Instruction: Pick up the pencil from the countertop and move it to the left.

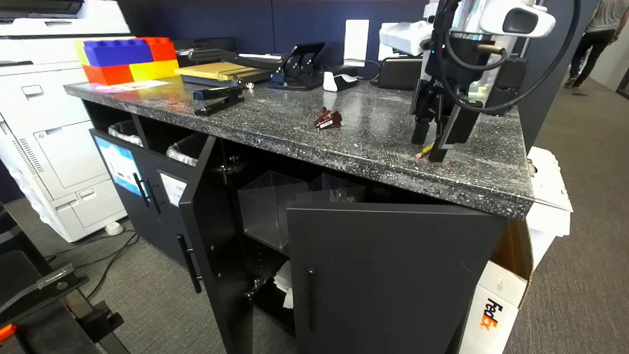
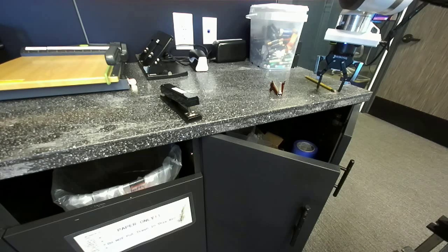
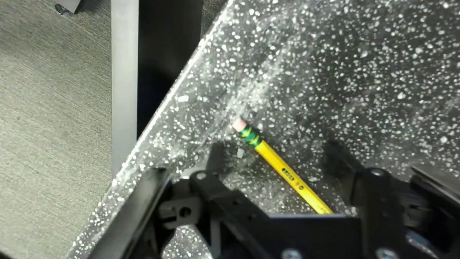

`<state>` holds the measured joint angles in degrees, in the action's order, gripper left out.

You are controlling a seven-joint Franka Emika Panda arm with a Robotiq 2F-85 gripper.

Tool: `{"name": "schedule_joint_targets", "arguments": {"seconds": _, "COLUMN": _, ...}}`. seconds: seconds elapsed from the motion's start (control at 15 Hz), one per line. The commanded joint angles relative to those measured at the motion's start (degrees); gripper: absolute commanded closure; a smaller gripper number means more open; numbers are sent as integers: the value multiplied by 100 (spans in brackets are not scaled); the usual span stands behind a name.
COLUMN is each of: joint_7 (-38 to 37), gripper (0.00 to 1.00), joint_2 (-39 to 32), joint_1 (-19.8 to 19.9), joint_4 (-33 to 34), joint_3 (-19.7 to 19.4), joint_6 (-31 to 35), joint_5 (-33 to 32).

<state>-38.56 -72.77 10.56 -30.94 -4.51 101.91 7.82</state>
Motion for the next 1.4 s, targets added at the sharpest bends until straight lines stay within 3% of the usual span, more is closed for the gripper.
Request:
{"name": "schedule_joint_targets", "arguments": {"seconds": 0.0, "joint_7": -203, "gripper": 59, "joint_2": -207, "joint_1": 27, "joint_4": 359, "joint_3": -36, "joint_6": -91, "joint_5": -16}}
{"name": "schedule_joint_targets", "arguments": {"seconds": 0.27, "joint_7": -279, "gripper": 89, "joint_2": -148, "joint_1": 34, "joint_4": 361, "joint_3": -55, "joint_6": -150, "joint_5": -14}}
{"name": "schedule_joint_targets", "arguments": {"seconds": 0.4, "joint_7": -299, "gripper": 99, "joint_2": -109, "joint_1": 41, "joint_4": 366, "joint_3": -47, "joint_6": -174, "joint_5": 10}}
{"name": "schedule_joint_targets", "arguments": {"seconds": 0.8, "joint_7": 102, "gripper": 98, "joint_2": 228, "joint_1": -94, "joint_4": 472, "joint_3": 16, "joint_6": -124, "joint_5": -29}}
{"name": "schedule_joint_targets", "arguments": {"seconds": 0.87, "joint_7": 260, "gripper": 98, "joint_2": 60, "joint_1": -119, "joint_4": 1032, "joint_3": 68, "joint_6": -387, "joint_5": -132}}
{"name": "schedule_joint_targets", "arguments": {"seconds": 1.0, "joint_7": 753, "gripper": 98, "joint_2": 614, "joint_1": -360, "joint_4": 620, "joint_3": 106, "joint_6": -339, "joint_5": -236}}
{"name": "schedule_joint_targets", "arguments": {"seconds": 1.33, "joint_7": 1505, "gripper": 98, "joint_2": 1269, "joint_1": -1150, "joint_4": 632, "joint_3": 238, "joint_6": -942, "joint_5": -399}}
